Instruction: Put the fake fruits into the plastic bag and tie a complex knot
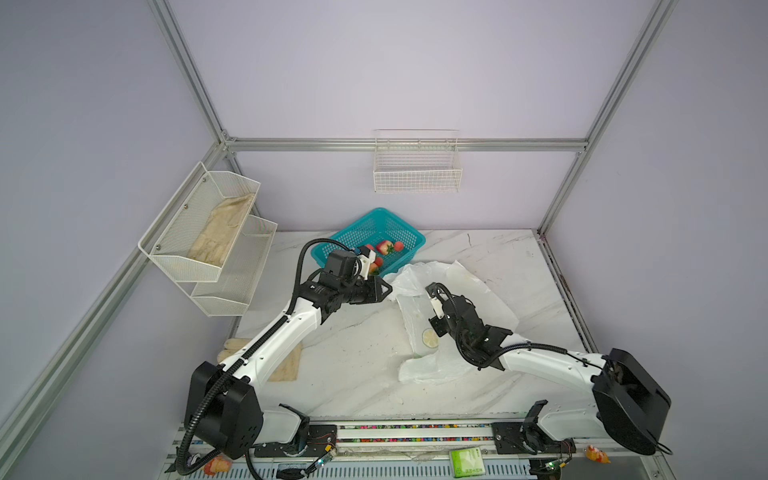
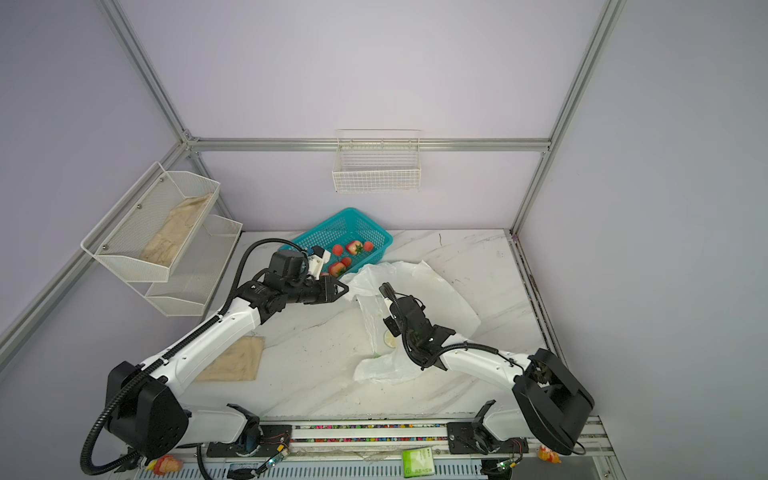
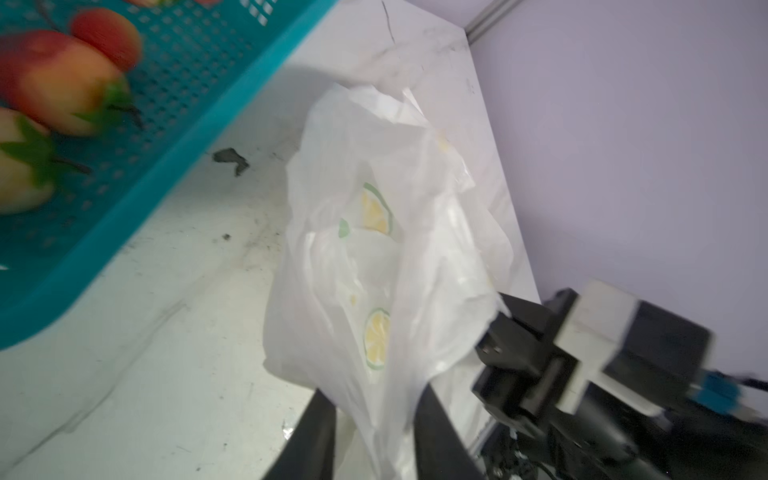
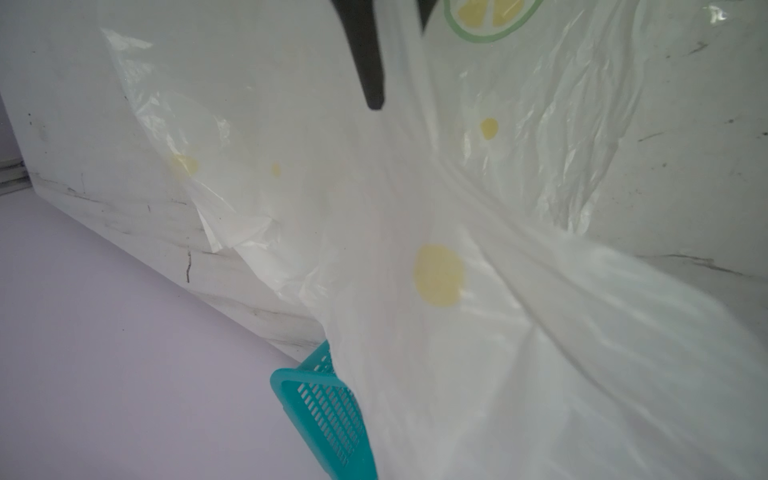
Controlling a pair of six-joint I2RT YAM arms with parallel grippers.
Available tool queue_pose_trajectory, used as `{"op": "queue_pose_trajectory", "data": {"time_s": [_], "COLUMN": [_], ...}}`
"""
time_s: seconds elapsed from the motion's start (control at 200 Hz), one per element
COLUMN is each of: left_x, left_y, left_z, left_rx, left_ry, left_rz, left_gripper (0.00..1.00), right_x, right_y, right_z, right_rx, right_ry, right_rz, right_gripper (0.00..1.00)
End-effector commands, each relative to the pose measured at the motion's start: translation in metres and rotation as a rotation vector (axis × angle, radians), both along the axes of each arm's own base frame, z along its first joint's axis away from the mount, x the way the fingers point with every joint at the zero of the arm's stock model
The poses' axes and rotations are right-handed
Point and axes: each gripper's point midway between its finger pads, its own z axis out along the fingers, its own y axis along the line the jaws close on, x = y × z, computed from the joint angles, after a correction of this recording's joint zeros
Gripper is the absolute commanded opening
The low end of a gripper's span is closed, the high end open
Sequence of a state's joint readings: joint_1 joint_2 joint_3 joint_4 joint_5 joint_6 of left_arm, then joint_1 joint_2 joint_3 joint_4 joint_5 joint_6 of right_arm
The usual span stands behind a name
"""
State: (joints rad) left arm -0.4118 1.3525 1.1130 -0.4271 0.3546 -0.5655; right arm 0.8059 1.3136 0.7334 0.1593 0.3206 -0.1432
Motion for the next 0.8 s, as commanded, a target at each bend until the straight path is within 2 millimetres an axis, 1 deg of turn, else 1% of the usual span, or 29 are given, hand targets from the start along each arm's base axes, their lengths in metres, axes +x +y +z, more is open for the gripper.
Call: {"op": "queue_pose_trajectory", "data": {"time_s": [0.0, 0.005, 0.055, 0.08, 0.18, 0.27, 0.315, 0.36, 0.42, 0.535, 0.595, 0.71, 0.795], "left_x": [0.014, 0.014, 0.006, 0.001, -0.022, -0.04, -0.044, -0.043, -0.038, -0.028, -0.024, -0.023, -0.02], "left_y": [0.029, 0.029, 0.039, 0.043, 0.057, 0.065, 0.066, 0.066, 0.054, 0.017, 0.003, -0.018, -0.033], "left_z": [0.031, 0.033, 0.027, 0.026, 0.017, 0.008, 0.003, -0.002, -0.002, -0.005, -0.007, -0.01, -0.017], "left_rx": [0.013, 0.006, 0.004, -0.002, -0.031, -0.048, -0.057, -0.059, -0.075, -0.142, -0.179, -0.227, -0.229], "left_ry": [-0.226, -0.239, -0.282, -0.309, -0.383, -0.427, -0.441, -0.429, -0.403, -0.302, -0.271, -0.266, -0.256], "left_rz": [0.165, 0.166, 0.198, 0.208, 0.246, 0.263, 0.258, 0.262, 0.214, 0.082, 0.035, 0.003, -0.001], "left_gripper": [0.74, 0.75, 0.94, 1.0, 1.0, 1.0, 1.0, 1.0, 1.0, 1.0, 1.0, 1.0, 0.97], "right_x": [0.007, 0.008, 0.016, 0.019, 0.023, 0.022, 0.019, 0.018, 0.019, 0.02, 0.02, 0.022, 0.021], "right_y": [0.005, 0.005, 0.002, 0.003, 0.006, 0.011, 0.014, 0.015, 0.012, 0.01, 0.01, 0.01, 0.015], "right_z": [0.044, 0.044, 0.044, 0.044, 0.048, 0.057, 0.061, 0.064, 0.066, 0.067, 0.069, 0.074, 0.08], "right_rx": [0.233, 0.239, 0.326, 0.363, 0.481, 0.513, 0.513, 0.517, 0.527, 0.536, 0.538, 0.559, 0.587], "right_ry": [0.12, 0.132, 0.242, 0.29, 0.405, 0.438, 0.441, 0.443, 0.446, 0.448, 0.446, 0.446, 0.455], "right_rz": [-0.003, -0.003, -0.013, -0.005, 0.037, 0.093, 0.126, 0.154, 0.156, 0.159, 0.159, 0.164, 0.186], "right_gripper": [0.0, 0.0, 0.0, 0.0, 0.0, 0.0, 0.0, 0.0, 0.0, 0.0, 0.0, 0.0, 0.0]}}
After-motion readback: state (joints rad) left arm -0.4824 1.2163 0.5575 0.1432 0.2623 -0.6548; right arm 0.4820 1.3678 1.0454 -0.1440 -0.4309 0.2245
